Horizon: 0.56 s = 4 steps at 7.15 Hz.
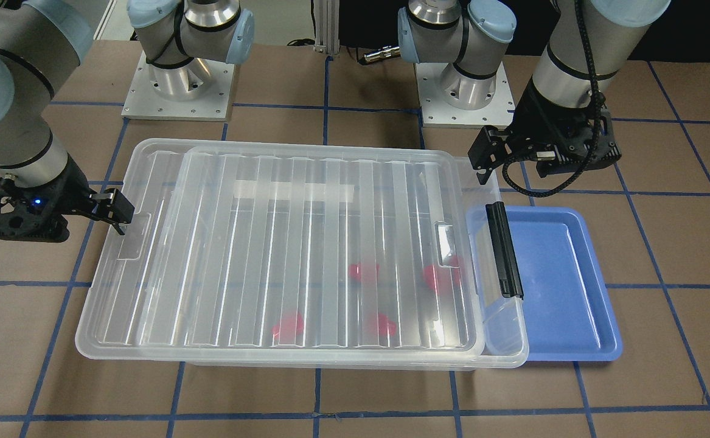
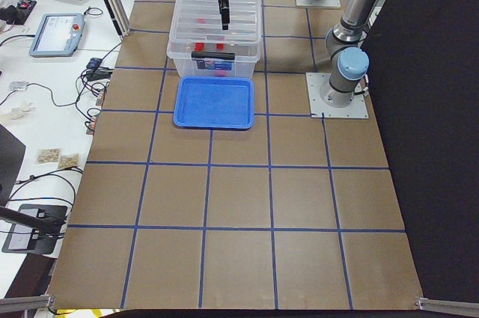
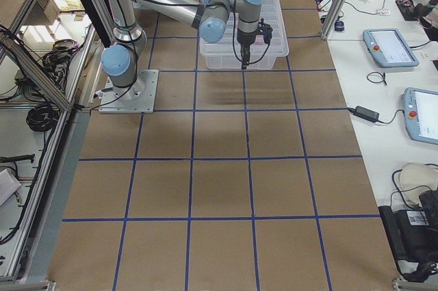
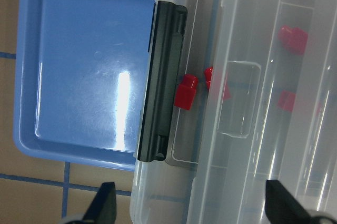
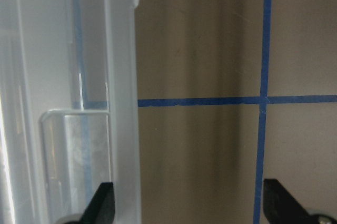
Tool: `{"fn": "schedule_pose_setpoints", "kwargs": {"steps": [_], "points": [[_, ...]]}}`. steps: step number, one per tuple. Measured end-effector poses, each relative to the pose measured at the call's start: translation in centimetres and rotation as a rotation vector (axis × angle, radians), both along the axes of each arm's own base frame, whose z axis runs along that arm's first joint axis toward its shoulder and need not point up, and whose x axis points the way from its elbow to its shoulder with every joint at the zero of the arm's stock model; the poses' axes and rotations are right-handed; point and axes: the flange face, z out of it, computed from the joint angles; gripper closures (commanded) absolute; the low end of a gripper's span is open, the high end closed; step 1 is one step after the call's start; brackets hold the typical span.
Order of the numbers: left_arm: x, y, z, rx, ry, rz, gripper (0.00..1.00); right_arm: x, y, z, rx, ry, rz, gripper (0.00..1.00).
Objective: Place red block in blue tray from box
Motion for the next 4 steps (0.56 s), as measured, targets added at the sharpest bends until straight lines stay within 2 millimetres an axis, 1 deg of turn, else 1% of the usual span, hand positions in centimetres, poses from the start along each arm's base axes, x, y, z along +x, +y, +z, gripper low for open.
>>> {"fn": "schedule_pose_setpoints", "kwargs": {"steps": [4], "points": [[0.0, -0.1, -0.1, 0.001, 0.004, 0.000, 0.00, -5.2, 0.1, 0.1, 0.004, -0.001, 0.022, 0.00]]}}
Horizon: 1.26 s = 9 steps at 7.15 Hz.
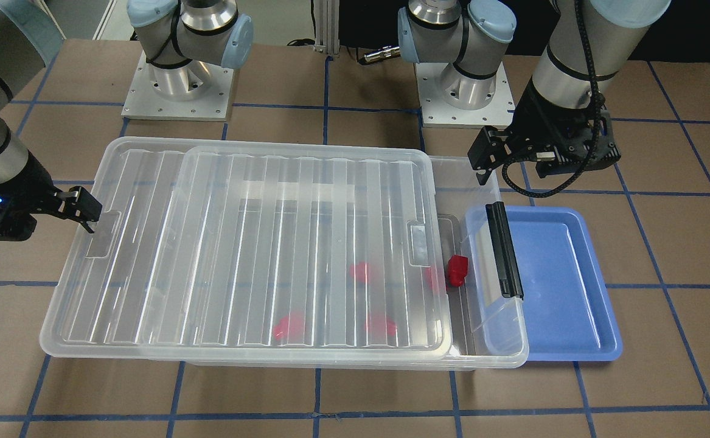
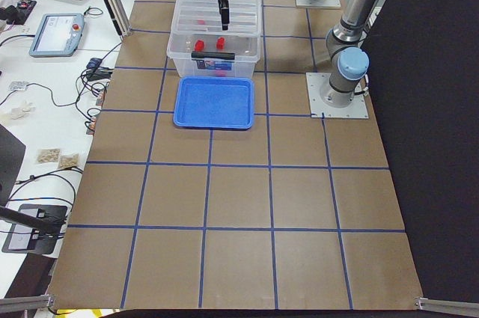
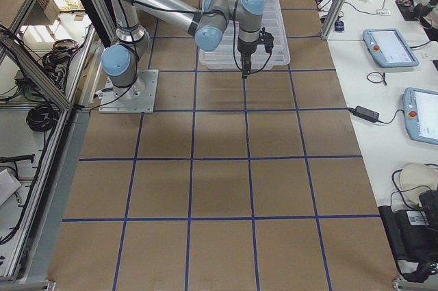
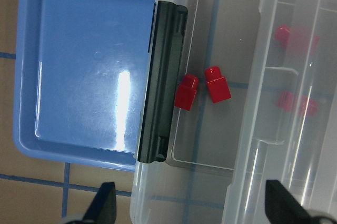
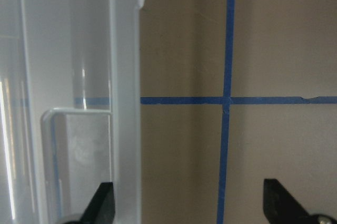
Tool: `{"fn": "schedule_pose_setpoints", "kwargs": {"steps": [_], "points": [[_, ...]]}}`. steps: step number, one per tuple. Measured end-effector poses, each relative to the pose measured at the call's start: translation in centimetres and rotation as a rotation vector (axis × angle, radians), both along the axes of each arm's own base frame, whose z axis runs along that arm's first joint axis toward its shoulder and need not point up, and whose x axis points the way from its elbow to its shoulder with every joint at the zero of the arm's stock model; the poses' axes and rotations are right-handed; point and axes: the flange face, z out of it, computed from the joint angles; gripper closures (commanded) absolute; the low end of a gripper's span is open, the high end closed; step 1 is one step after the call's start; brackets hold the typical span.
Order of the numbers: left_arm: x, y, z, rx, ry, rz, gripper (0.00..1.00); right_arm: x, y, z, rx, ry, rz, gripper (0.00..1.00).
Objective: Place red block in blue tray from box
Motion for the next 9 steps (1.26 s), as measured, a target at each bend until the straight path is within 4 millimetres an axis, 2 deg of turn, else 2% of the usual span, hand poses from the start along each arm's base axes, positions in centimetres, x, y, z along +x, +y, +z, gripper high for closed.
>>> {"fn": "schedule_pose_setpoints", "kwargs": {"steps": [4, 7, 9], "points": [[0.0, -0.1, -0.2, 0.003, 0.001, -0.002, 0.00, -4.3, 0.1, 0.3, -0.027, 0.012, 0.020, 0.00], [0.9, -0.4, 0.3, -0.001, 0.000, 0.016, 0.00, -7.0, 0.4, 0.5, -0.039, 0.015, 0.014, 0.00], [0.8, -0.8, -0.4, 0.002, 0.004, 0.023, 0.00, -8.7, 0.7, 0.5, -0.040, 0.015, 0.013, 0.00]]}}
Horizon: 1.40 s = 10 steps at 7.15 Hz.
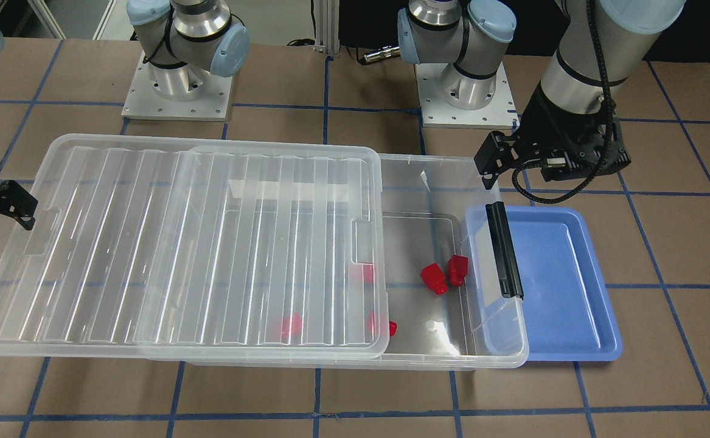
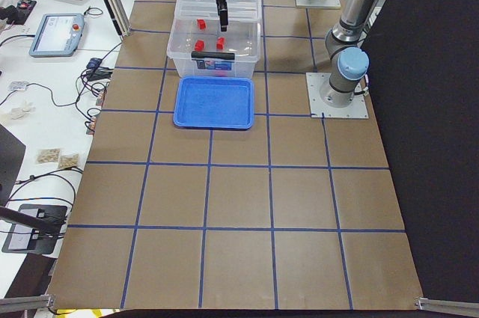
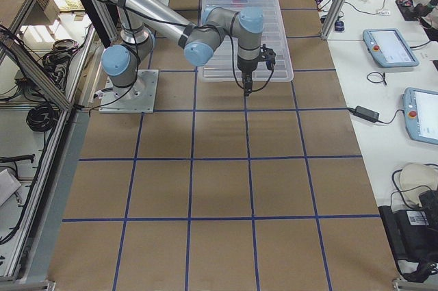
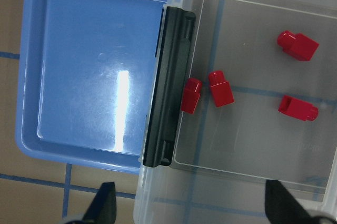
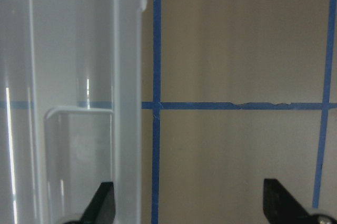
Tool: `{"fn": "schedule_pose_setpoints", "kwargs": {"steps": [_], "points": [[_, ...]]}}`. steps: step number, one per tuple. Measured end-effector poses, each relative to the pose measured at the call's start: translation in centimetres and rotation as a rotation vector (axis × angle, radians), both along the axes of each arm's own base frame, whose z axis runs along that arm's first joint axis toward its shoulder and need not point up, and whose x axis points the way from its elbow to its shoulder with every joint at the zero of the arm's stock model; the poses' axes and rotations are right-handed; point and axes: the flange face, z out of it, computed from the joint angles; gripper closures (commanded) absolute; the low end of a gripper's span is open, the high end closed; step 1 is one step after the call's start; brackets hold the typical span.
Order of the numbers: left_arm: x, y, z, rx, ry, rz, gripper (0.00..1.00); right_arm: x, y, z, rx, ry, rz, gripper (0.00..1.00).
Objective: Place red block in blue tray from box
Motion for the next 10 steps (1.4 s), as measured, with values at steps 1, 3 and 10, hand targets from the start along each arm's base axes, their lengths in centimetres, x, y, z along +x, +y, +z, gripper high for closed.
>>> {"fn": "schedule_pose_setpoints", "kwargs": {"steps": [1, 3, 10], "points": [[-0.5, -0.5, -1.0, 0.007, 0.001, 0.002, 0.00, -0.7, 0.1, -0.1, 0.002, 0.000, 0.002, 0.00], [-3.5, -1.3, -3.0, -0.001, 0.000, -0.030, 0.00, -2.1, 0.4, -0.1, 0.005, 0.000, 0.001, 0.00], [-5.9, -1.8, -12.9, 0.058, 0.058, 0.006, 0.33, -3.3, 0.5, 0.2, -0.007, 0.021, 0.007, 0.00]]}}
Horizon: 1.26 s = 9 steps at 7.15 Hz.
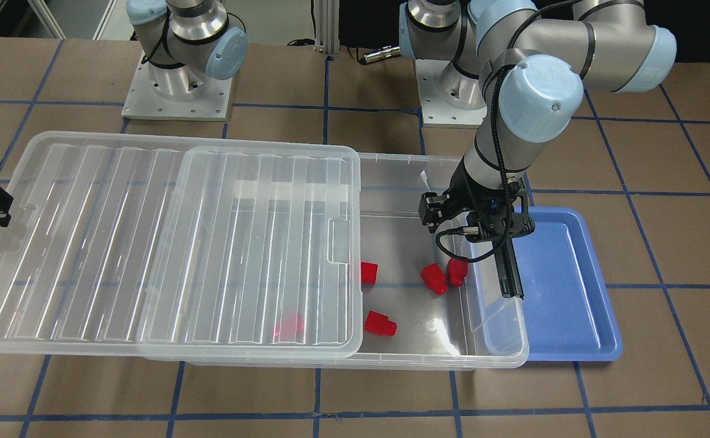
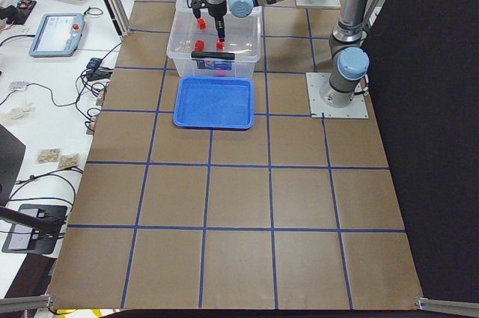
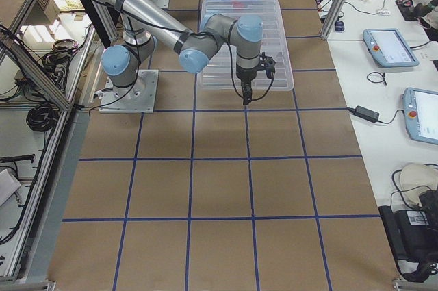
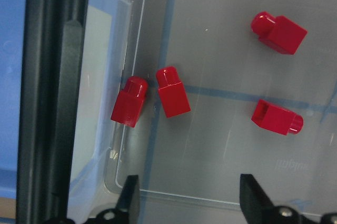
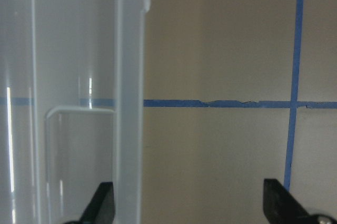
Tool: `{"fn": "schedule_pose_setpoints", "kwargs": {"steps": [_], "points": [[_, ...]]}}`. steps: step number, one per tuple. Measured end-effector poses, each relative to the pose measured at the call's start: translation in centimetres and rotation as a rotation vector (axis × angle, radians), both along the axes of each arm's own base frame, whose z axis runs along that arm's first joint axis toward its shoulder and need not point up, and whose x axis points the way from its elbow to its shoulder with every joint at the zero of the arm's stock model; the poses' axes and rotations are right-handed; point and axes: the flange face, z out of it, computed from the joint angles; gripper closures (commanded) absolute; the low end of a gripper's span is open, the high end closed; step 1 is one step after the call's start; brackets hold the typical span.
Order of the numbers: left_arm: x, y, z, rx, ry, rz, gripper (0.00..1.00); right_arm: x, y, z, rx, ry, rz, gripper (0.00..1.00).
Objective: Place red block in blue tray from box
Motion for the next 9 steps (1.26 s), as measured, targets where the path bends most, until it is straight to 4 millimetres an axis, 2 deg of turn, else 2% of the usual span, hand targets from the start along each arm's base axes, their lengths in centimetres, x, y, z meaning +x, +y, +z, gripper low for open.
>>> {"fn": "schedule_pose_setpoints", "kwargs": {"steps": [2, 6, 7, 9], "points": [[0.1, 0.2, -3.4, 0.009, -0.002, 0.003, 0.33, -0.5, 0.2, 0.0, 0.001, 0.000, -0.008, 0.00], [0.2, -1.0, -7.8, 0.034, -0.010, 0.015, 0.33, -1.2, 0.5, 0.6, -0.007, 0.004, -0.023, 0.00], [0.2, -1.3, -8.6, 0.035, -0.009, 0.018, 0.33, -1.2, 0.2, 1.8, -0.021, 0.012, -0.025, 0.00], [0.2, -1.7, -10.1, 0.048, -0.008, 0.020, 0.33, -1.4, -0.7, 6.9, -0.011, 0.006, -0.023, 0.00]]}}
